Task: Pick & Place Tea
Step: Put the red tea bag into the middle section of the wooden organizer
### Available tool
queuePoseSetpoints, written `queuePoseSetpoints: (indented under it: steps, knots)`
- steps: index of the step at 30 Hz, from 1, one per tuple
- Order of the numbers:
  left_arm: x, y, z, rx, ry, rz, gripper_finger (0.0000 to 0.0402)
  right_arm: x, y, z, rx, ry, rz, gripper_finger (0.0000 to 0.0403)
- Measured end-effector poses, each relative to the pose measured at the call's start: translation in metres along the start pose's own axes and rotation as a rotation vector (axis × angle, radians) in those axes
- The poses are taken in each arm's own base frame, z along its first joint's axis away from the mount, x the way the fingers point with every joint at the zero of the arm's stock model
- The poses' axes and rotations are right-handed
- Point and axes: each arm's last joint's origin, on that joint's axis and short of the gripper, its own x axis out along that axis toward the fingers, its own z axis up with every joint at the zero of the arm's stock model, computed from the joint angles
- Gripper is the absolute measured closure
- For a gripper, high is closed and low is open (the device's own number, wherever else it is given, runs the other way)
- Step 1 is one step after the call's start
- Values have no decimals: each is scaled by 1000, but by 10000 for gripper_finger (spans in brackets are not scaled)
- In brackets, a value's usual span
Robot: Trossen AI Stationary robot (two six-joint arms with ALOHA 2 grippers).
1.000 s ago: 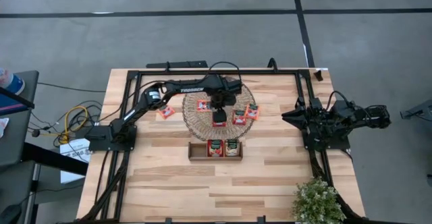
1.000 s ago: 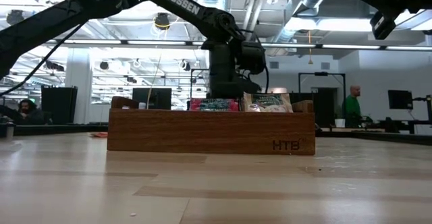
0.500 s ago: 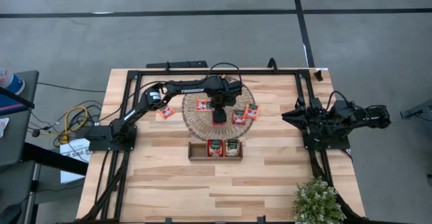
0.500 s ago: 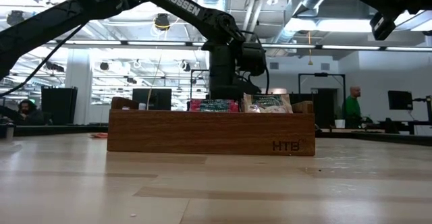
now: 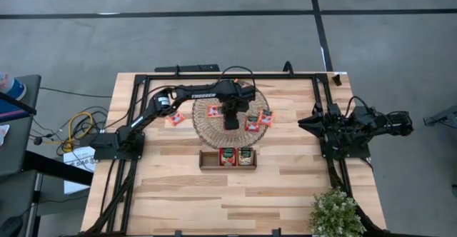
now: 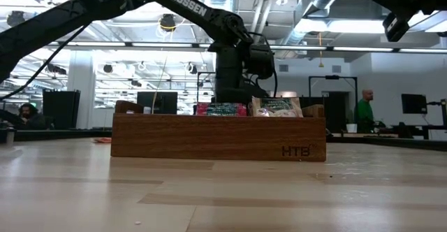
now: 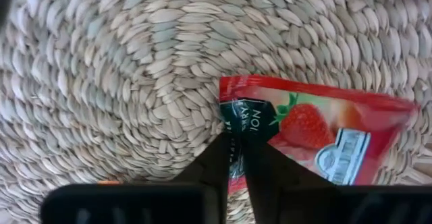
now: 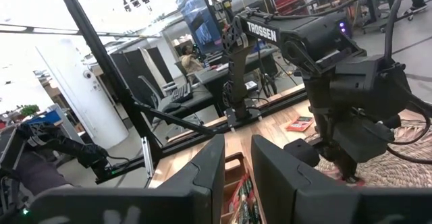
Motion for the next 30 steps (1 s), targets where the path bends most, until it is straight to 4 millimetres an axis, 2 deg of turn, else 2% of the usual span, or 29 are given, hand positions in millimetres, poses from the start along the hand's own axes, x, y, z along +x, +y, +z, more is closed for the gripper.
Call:
queuePoseSetpoints:
  steps: [4, 13, 18, 22, 30]
  knots:
    - [-5, 0, 0, 0, -14, 2, 398, 0, 0, 0, 0, 0, 0, 337]
    - [-7, -1, -1, 1, -6, -9, 401, 0, 0, 0, 0, 0, 0, 337]
    - [-16, -2, -4, -9, 7, -32, 401, 0, 0, 0, 0, 0, 0, 337]
    - [-35, -2, -1, -18, -13, -46, 401, 0, 0, 0, 0, 0, 0, 337]
    - [-91, -5, 7, -34, -125, -12, 401, 0, 0, 0, 0, 0, 0, 337]
